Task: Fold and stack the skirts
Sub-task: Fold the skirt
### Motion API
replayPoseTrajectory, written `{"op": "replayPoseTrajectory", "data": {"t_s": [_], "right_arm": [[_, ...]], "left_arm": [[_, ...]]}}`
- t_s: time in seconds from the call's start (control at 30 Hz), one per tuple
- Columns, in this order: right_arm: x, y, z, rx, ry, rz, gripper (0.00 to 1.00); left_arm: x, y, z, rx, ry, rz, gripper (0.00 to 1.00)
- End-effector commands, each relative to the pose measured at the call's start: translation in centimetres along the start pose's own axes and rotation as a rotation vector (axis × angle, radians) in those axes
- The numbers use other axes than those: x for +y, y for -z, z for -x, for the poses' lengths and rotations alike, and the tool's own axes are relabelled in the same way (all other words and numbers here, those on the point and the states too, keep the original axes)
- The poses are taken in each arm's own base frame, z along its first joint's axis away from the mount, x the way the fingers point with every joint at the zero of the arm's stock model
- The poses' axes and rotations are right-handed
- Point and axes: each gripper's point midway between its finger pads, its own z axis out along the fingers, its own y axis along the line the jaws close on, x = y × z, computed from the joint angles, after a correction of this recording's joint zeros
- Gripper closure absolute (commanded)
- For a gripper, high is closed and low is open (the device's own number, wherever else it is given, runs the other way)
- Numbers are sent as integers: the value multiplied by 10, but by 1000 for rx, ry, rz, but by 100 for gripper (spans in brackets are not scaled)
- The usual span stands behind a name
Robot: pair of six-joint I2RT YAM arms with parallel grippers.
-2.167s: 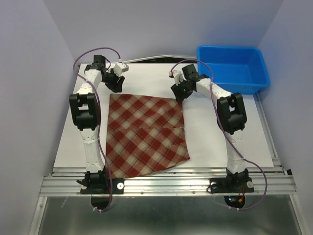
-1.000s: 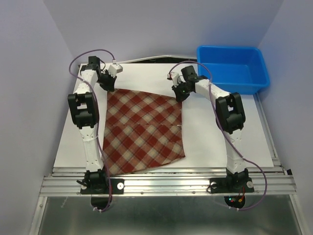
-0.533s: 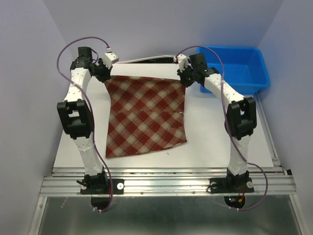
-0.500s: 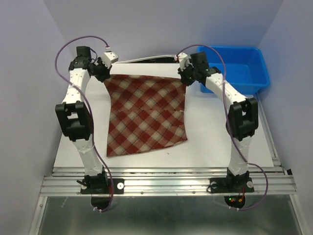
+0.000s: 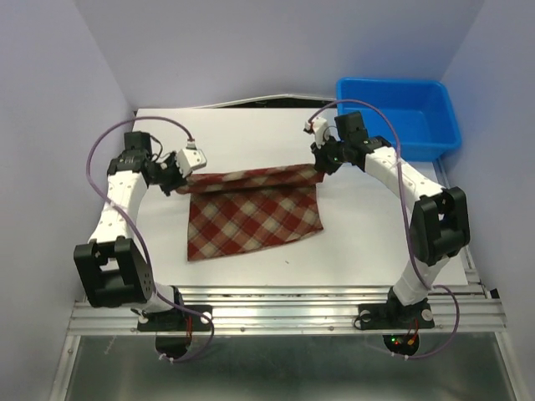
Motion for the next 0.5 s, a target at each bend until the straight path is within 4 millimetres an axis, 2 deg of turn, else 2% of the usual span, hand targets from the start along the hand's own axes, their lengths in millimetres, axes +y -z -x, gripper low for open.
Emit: {"op": "replayPoseTrajectory", "data": {"t_s": [0.0,0.07,0.1,0.13,0.17,0.23,0.27,0.33,0.4,0.47], "right_arm": [[14,20,-16,10,21,2,99],[22,23,-27,20,31,25,99],[33,23,-40,42,34,47,99],[35,24,-46,49,35,48,99],[46,22,-63,79,32,65,99],[52,17,-81,113,39,65,99],[56,13,-85,118,50,65,99],[62,4,-107,164,48,69,99],[63,-3,-117,183,36,69,99],[64,-5,-119,191,31,74,99]], "left_arm": [[-43,25,-20,53,-98,-27,100],[-70,22,-37,81,-96,-77,100],[-77,26,-39,86,-111,-71,100],[-91,21,-52,107,-98,-98,100],[-96,22,-58,121,-103,-92,100],[-108,17,-69,138,-85,-110,100],[-120,12,-76,143,-65,-139,100],[-128,7,-83,146,-28,-154,100],[-143,-1,-96,167,23,-187,100],[-148,-4,-103,182,37,-196,100]]}}
